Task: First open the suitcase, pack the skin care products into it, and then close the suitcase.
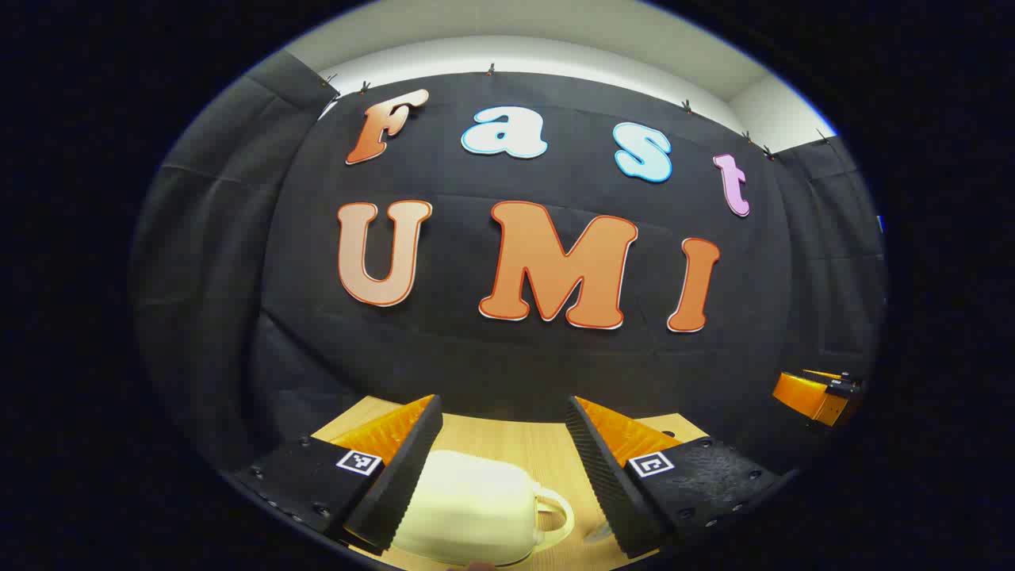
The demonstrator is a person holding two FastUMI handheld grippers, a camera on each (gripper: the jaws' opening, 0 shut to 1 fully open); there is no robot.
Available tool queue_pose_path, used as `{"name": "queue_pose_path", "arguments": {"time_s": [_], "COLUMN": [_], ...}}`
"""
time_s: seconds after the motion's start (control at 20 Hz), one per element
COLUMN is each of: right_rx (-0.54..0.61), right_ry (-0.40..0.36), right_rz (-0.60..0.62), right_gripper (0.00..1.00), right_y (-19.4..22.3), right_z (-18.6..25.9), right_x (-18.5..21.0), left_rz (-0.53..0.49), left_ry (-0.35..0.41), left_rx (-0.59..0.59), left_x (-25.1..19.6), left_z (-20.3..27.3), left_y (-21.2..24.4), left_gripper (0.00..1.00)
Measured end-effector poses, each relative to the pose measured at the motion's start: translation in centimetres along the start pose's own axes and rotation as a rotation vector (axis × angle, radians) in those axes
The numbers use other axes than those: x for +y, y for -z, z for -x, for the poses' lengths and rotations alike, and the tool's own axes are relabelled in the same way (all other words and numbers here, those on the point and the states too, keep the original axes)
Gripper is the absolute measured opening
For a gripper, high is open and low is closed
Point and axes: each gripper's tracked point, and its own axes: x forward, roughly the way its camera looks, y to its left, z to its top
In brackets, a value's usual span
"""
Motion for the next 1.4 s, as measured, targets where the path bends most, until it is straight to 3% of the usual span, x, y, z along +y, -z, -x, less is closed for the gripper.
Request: {"name": "queue_pose_path", "arguments": {"time_s": [0.05,0.15,0.2,0.5,0.7,0.9,1.15,1.4], "right_rx": [0.008,0.013,0.019,0.047,0.049,0.068,0.105,0.187], "right_ry": [-0.007,-0.037,-0.045,-0.082,-0.072,-0.058,-0.008,0.031], "right_rz": [0.017,0.034,0.039,0.070,0.077,0.071,0.082,0.103], "right_gripper": [0.95,1.00,0.95,0.95,0.95,0.95,0.95,0.95], "right_y": [0.2,0.1,0.1,0.8,1.0,1.5,3.1,6.1], "right_z": [-0.5,-0.9,-1.0,-1.7,-1.9,-1.9,-1.8,-0.9], "right_x": [-0.2,-0.3,-0.8,-4.2,-6.3,-7.0,-7.6,-8.2], "left_rz": [-0.002,0.001,0.005,0.046,-0.003,-0.032,-0.160,-0.384], "left_ry": [-0.012,-0.040,-0.048,-0.075,-0.103,-0.077,-0.073,-0.041], "left_rx": [0.011,0.009,0.005,0.029,0.045,0.052,0.079,0.201], "left_x": [-0.2,-0.8,-1.4,-5.1,-6.5,-7.9,-6.5,-5.9], "left_z": [-0.2,-0.2,-0.5,-0.5,-0.1,-0.3,-1.3,-2.2], "left_y": [0.2,0.0,0.0,1.1,2.3,2.7,4.0,10.3], "left_gripper": [0.97,0.97,0.97,0.97,0.97,0.97,0.97,1.00]}}
